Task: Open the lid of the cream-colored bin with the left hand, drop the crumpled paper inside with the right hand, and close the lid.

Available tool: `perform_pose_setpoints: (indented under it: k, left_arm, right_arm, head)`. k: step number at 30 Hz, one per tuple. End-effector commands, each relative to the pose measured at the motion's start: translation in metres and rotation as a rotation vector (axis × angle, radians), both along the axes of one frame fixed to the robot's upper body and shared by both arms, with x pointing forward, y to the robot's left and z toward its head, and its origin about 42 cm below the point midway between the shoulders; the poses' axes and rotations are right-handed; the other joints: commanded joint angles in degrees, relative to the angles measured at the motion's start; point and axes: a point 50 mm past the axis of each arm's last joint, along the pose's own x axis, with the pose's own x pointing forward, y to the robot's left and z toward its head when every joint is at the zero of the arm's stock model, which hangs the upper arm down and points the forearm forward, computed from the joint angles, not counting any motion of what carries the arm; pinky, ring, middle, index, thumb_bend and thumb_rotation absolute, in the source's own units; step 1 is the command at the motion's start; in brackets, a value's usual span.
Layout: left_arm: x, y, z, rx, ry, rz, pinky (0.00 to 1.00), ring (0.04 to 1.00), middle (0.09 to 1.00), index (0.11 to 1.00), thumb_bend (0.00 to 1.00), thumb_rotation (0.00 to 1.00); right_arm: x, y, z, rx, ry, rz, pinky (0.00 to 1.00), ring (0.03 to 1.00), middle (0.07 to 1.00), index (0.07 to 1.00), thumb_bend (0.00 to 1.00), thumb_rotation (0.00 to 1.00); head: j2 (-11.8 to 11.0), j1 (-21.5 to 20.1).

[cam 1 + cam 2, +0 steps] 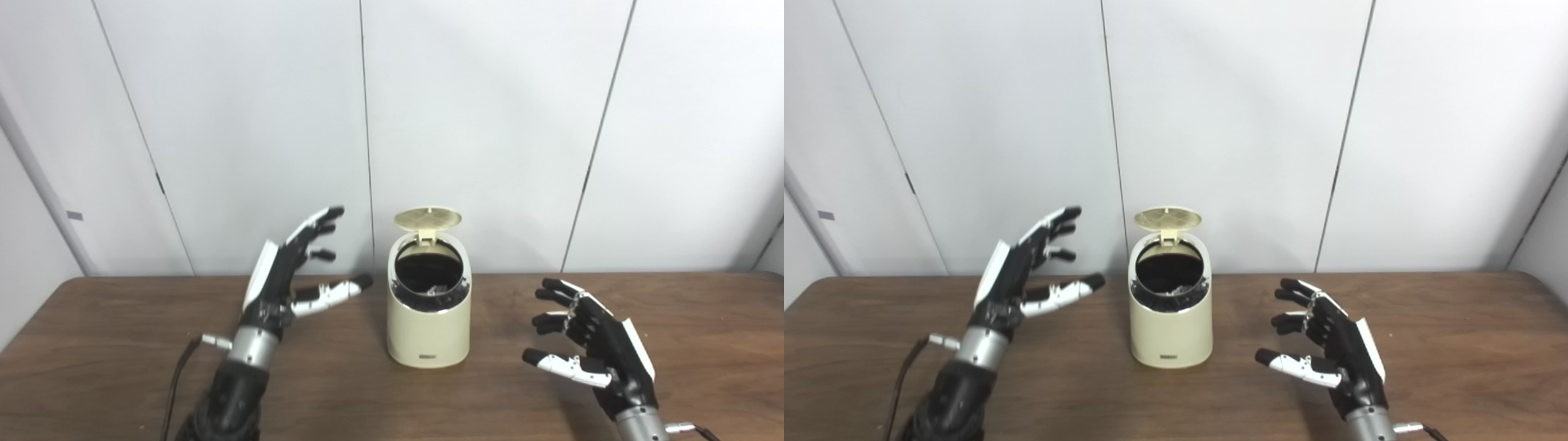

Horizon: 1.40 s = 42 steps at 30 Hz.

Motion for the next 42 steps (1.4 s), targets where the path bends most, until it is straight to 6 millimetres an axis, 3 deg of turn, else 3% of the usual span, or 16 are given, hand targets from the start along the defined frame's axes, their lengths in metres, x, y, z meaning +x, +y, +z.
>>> perform_pose_setpoints:
  k: [1, 6, 17, 24, 31, 38, 42]
  left_arm:
    - [0.006, -0.005, 0.023, 0.026, -0.074, -0.025, 0.65, 0.871, 0.914, 0.900, 0.86, 0.32]
    - [0.014, -0.012, 0.029, 0.073, -0.095, -0.047, 0.68, 0.870, 0.920, 0.882, 0.88, 0.37]
    - [0.039, -0.028, 0.051, 0.138, -0.114, -0.098, 0.80, 0.929, 0.946, 0.913, 0.91, 0.36]
    - [0.047, -0.038, 0.059, 0.199, -0.145, -0.100, 0.81, 0.934, 0.956, 0.917, 0.92, 0.36]
    - [0.051, -0.045, 0.064, 0.237, -0.153, -0.120, 0.95, 0.997, 0.966, 0.926, 0.91, 0.38]
    - [0.049, -0.048, 0.067, 0.291, -0.158, -0.148, 0.86, 0.948, 0.923, 0.896, 0.91, 0.45]
    - [0.048, -0.049, 0.067, 0.318, -0.154, -0.163, 0.87, 0.957, 0.884, 0.861, 0.90, 0.45]
  right_arm:
    - [0.004, 0.003, 0.016, -0.007, -0.062, -0.001, 0.54, 0.573, 0.735, 0.740, 0.78, 0.06]
    - [0.005, 0.007, 0.016, -0.008, -0.063, -0.003, 0.52, 0.567, 0.729, 0.740, 0.79, 0.07]
    - [0.004, 0.015, 0.023, -0.012, -0.078, -0.013, 0.52, 0.566, 0.730, 0.738, 0.78, 0.09]
    - [0.004, 0.015, 0.022, -0.005, -0.078, -0.019, 0.52, 0.571, 0.729, 0.738, 0.78, 0.10]
    - [0.003, 0.016, 0.021, -0.003, -0.079, -0.025, 0.54, 0.563, 0.726, 0.739, 0.78, 0.11]
    - [0.003, 0.018, 0.021, 0.001, -0.080, -0.030, 0.52, 0.557, 0.721, 0.729, 0.77, 0.12]
    - [0.003, 0.019, 0.021, 0.011, -0.081, -0.031, 0.53, 0.552, 0.717, 0.721, 0.76, 0.10]
  head:
    - [-0.1, 0.0]
    - [-0.2, -0.4]
    - [-0.5, -1.7]
    - [-0.7, -2.1]
    - [-0.7, -2.4]
    - [-0.6, -2.6]
    - [-0.5, -2.6]
